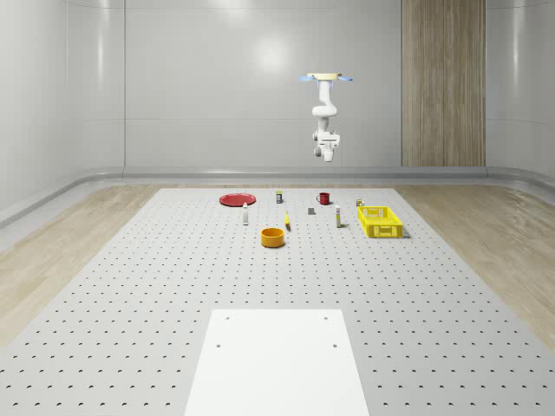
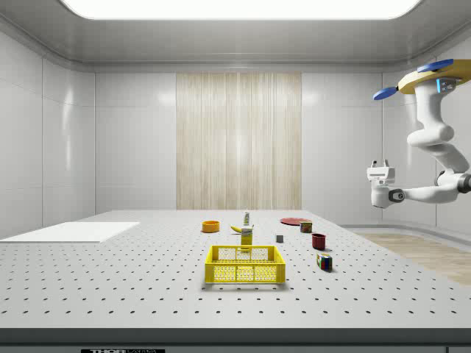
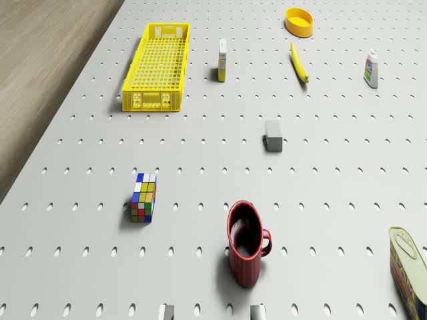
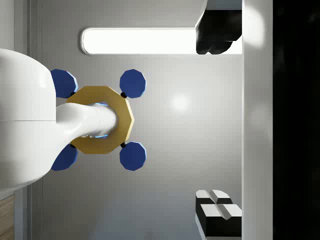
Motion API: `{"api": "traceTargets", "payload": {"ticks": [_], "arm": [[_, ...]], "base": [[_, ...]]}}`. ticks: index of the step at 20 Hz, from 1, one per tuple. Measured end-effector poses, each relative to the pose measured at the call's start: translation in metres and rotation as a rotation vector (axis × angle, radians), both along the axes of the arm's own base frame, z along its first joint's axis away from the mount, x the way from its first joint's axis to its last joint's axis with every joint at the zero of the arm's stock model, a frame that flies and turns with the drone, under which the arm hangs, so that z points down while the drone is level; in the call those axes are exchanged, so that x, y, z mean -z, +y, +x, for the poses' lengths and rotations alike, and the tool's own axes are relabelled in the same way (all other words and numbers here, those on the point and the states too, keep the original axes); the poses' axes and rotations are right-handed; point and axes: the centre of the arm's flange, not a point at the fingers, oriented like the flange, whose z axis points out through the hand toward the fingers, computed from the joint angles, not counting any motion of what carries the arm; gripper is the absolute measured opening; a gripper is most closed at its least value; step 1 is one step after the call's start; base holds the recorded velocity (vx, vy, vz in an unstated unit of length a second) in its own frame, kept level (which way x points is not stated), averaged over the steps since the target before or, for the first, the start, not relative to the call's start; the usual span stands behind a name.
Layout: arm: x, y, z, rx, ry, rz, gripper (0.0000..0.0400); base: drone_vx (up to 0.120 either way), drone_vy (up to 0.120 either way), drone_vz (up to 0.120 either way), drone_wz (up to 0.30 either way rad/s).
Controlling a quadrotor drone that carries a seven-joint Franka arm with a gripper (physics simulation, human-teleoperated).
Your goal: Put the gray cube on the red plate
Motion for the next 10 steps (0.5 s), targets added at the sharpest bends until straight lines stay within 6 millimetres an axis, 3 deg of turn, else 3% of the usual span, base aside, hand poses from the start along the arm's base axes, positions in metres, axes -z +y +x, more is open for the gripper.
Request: {"api": "traceTargets", "payload": {"ticks": [1,3,10], "arm": [[-0.008,0.000,-0.002,0.000,-0.001,0.000,0.0400],[-0.023,0.000,-0.003,0.000,-0.002,0.000,0.0400],[-0.066,0.000,-0.002,0.000,-0.008,0.000,0.0400]], "base": [[0.000,0.000,0.000,0.000],[0.000,-0.120,0.000,0.000],[0.120,-0.120,0.000,0.000]]}}
